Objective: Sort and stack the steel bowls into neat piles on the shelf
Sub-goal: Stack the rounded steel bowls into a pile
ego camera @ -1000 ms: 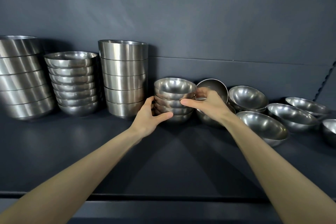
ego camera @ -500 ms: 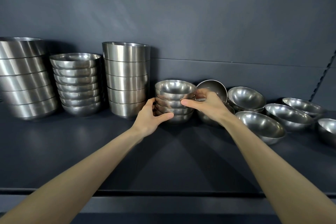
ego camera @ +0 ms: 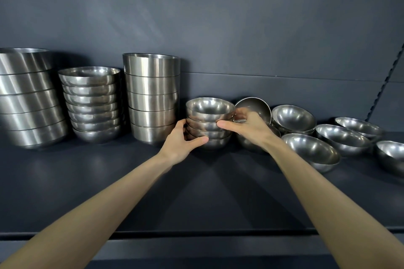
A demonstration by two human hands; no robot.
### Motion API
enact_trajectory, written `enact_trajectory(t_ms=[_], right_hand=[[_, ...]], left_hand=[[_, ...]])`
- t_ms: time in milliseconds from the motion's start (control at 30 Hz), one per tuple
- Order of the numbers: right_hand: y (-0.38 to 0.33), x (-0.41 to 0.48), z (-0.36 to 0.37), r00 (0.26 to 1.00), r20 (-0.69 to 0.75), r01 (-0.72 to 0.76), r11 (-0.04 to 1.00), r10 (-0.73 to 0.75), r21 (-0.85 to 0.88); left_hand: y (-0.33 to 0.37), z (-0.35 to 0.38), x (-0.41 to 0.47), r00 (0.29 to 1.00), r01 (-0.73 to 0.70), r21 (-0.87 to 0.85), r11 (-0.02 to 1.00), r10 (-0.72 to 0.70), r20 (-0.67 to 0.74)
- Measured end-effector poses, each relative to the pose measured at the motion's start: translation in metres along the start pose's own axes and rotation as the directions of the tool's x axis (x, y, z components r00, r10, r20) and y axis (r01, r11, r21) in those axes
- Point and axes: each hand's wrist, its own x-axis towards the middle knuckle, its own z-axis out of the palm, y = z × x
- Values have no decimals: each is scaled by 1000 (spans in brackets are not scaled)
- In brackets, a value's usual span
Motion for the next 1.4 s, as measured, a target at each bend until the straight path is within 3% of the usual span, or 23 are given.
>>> enact_trajectory(t_ms=[200, 300, 367, 567, 733, 867, 1100, 1267, 1400], right_hand=[[-7, -6, -5, 1000, 28, 1, 999, 0, -50], [-8, -13, -10, 1000, 9, -22, 983, 24, -181], [-9, -20, -14, 1000, 0, -22, 947, 23, -320], [-17, -42, -38, 999, -23, 27, 857, -45, -515], [-25, -45, -68, 997, -60, 2, 747, -56, -665], [-31, -43, -82, 997, -67, -18, 733, -37, -680], [-21, -11, -120, 996, -71, -20, 679, -48, -734], [-4, 22, -140, 998, -47, -3, 655, -50, -755], [15, 50, -143, 1000, -10, 8, 679, -23, -734]], left_hand=[[5, -4, -5, 1000, -5, 145, 989, 4, 9], [9, -9, -13, 999, -31, 286, 958, 27, 18], [12, -13, -19, 999, -43, 406, 913, 31, 36], [25, -20, -42, 983, -171, 632, 756, 91, 157], [58, -7, -44, 941, -335, 638, 693, 284, 186], [78, 4, -40, 917, -387, 628, 675, 355, 184], [114, 39, 9, 833, -511, 688, 516, 494, 248], [131, 65, 63, 863, -480, 722, 499, 416, 287], [124, 77, 108, 909, -414, 772, 482, 274, 315]])
